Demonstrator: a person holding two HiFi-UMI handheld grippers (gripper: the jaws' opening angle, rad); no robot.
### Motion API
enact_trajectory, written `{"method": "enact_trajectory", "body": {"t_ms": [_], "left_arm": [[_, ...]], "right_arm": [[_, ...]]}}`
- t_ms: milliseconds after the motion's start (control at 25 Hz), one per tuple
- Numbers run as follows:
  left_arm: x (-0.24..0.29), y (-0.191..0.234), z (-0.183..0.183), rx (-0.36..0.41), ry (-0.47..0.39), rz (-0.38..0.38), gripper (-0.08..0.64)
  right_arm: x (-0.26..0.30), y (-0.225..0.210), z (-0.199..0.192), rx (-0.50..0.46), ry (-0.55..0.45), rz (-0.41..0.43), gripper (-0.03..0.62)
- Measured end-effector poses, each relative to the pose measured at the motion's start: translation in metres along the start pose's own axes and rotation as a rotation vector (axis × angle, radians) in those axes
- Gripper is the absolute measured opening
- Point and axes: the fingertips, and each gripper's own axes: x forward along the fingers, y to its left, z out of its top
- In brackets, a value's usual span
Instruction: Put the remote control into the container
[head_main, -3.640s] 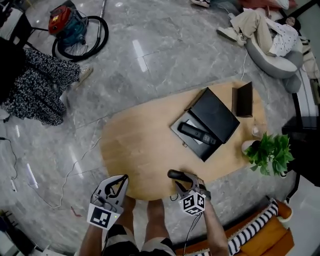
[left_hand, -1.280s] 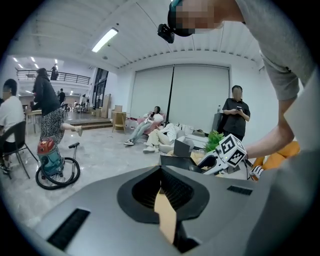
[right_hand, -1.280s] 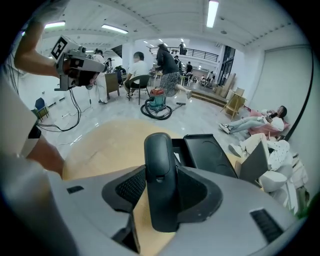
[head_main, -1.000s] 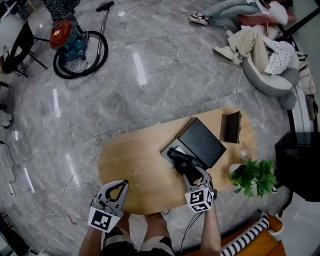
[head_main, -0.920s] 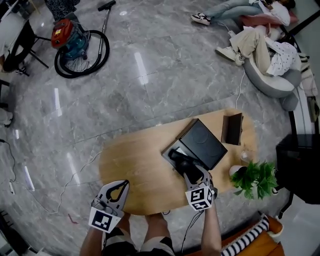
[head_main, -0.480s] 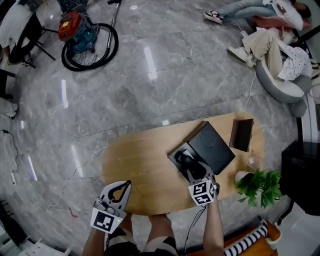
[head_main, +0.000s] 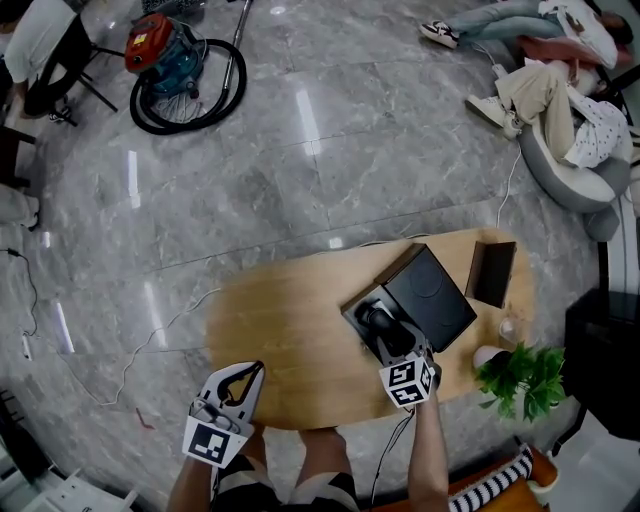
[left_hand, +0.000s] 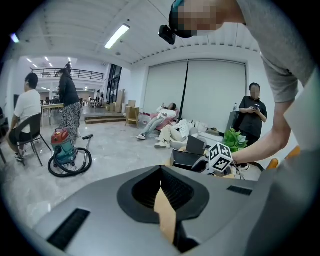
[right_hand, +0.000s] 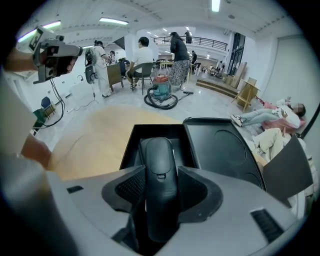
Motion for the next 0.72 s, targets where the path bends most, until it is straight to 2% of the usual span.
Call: {"method": "enact_trajectory", "body": {"t_ms": [440, 720], "left_arm": [[-0.012, 0.001, 0.018, 0.028, -0.033, -0.015, 0.008], [-0.025, -0.002, 0.043, 0.07, -0.068, -0.042, 0.008]], "right_arm": [[-0.022, -0.009, 0.007, 0.068, -0.031, -0.105, 0.207], [-0.069, -0.015, 0.034, 0.166, -0.117, -0.181, 0.207]]}}
